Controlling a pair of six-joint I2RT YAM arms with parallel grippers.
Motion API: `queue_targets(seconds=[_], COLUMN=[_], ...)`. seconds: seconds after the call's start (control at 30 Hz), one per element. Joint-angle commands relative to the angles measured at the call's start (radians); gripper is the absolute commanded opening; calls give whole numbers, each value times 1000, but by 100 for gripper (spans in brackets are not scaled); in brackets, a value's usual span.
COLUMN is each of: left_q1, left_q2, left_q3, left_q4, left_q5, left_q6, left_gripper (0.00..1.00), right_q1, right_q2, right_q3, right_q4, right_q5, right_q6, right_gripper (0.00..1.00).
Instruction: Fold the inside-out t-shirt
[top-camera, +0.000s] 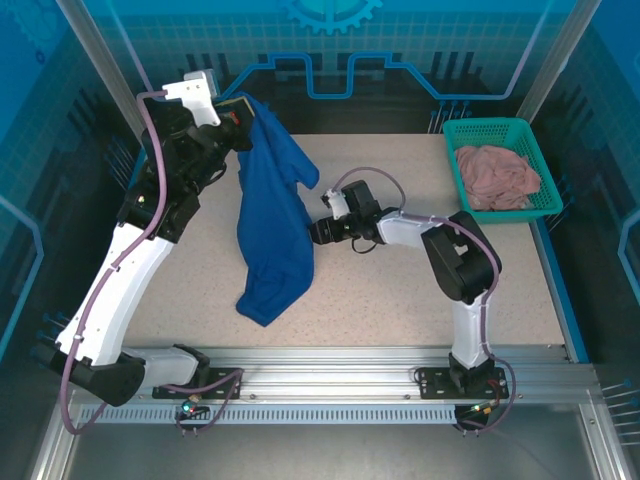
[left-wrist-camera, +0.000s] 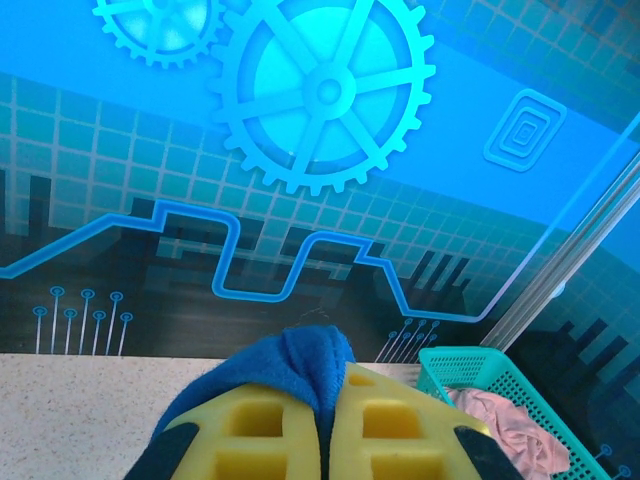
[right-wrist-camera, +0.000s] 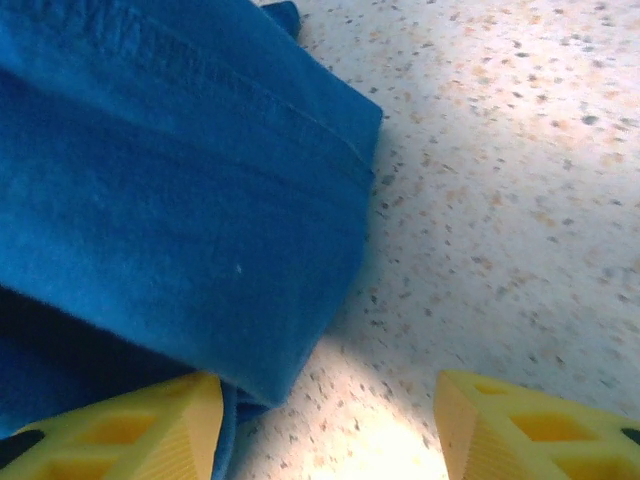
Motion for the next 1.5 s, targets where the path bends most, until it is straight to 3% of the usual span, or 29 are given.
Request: queue_targets(seconds=[0.0,0.1,0.23,0.27,0.5,0.67,0.9,1.2,1.37,1.47], left_q1=[4,4,10,17,175,194,279,342,340,312], left_q2=[-25,-24,-23,-23,-24,90,165,158,262,395], left_q3=[7,7,6,6,-27,10,83,208,247,284], left_q4=[45,43,45,45,77,82,60,14,8,-1], left_q5=[15,14,9,7,3,-15,-45,-64,-16,1], left_q6=[-11,-8,-9,-9,-66,-49,-26,63,43,43], left_gripper=[0,0,0,0,0,0,0,0,0,5], right_q1=[3,3,-3,-10,-168,-172,-172,-142,-144,-155], right_q2=[50,93,107,72,-500,-713,-809,-889,-836,-743], right_q3=[63,97,163,161,-81,-131,-59,35,42,37], right_q4=[37,65,27,-6,-225,-432,-634,-685,-621,-560], right_q5=[-102,-135,-158,-127,3,8,12,-280,-289,-225], right_q6=[-6,6,-20,-47,-135,-127,-149,-149,-61,51], right_gripper=[58,49,6,0,0,0,0,0,0,0])
